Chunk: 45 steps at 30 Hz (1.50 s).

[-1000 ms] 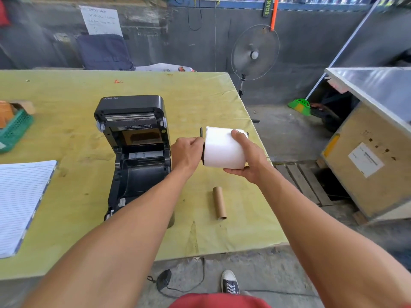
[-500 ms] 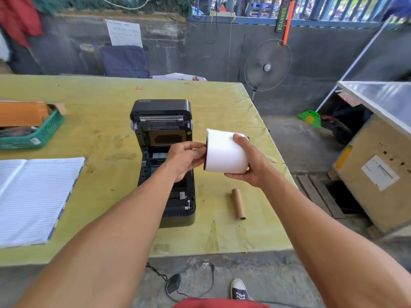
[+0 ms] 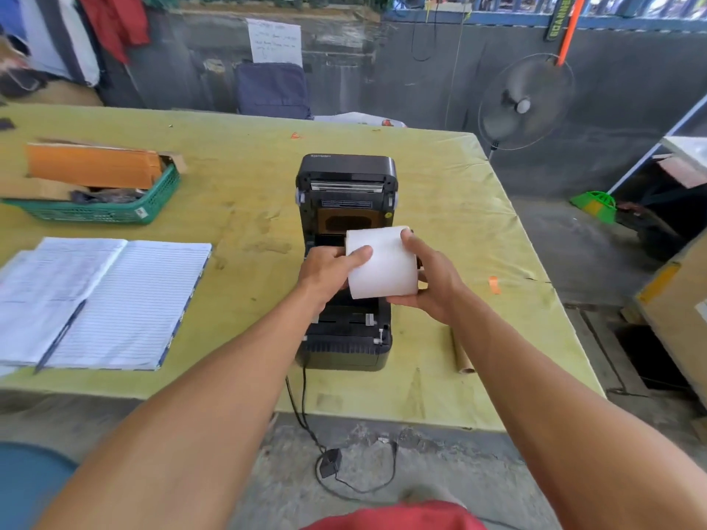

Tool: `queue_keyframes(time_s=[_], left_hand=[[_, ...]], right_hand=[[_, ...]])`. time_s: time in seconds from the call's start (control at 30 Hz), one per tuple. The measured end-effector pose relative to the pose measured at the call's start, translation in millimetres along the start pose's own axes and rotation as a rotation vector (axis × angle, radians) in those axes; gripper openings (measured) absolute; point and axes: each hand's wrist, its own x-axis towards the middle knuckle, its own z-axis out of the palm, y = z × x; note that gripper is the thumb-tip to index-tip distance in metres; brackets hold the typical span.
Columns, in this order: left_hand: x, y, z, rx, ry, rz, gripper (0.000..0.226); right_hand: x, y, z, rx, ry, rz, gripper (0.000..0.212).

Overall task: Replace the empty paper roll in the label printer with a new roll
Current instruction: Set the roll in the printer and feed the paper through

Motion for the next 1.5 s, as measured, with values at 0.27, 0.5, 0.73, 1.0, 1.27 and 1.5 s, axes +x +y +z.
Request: queue_keyframes(time_s=[0.27, 0.5, 0.73, 1.0, 1.27, 1.5], left_hand=[[17.8, -4.0, -25.0, -0.077, 0.161, -0.050, 0.033], [22.4, -0.5, -25.9, -0.019, 0.219, -0.084, 0.041], [26.9, -8.5, -24.5, 0.031, 0.225, -0.142, 0.033], [42.1, -8.6, -37.6, 0.092, 0.130, -0.147, 0.050], [39.8, -28.7, -47.7, 0.115, 0.029, -0.143, 0.045], [38.7, -42.1, -49.9, 0.129, -0.015, -0.141, 0.022]], right_hand=[[23.7, -9.3, 26.8, -0.104, -0.085, -0.072, 0.036], [45.8, -18.2, 27.8, -0.354, -0.052, -0.141, 0.056], [61.3, -17.7, 24.2, -0.452, -0.087, -0.161, 0.062], [55.2, -3.7, 34.3, -0.463, 0.003, -0.165, 0.080], [40.6, 21.3, 44.6, -0.429, 0.096, -0.171, 0.069], [32.8, 43.6, 45.8, -0.350, 0.093, -0.185, 0.048]])
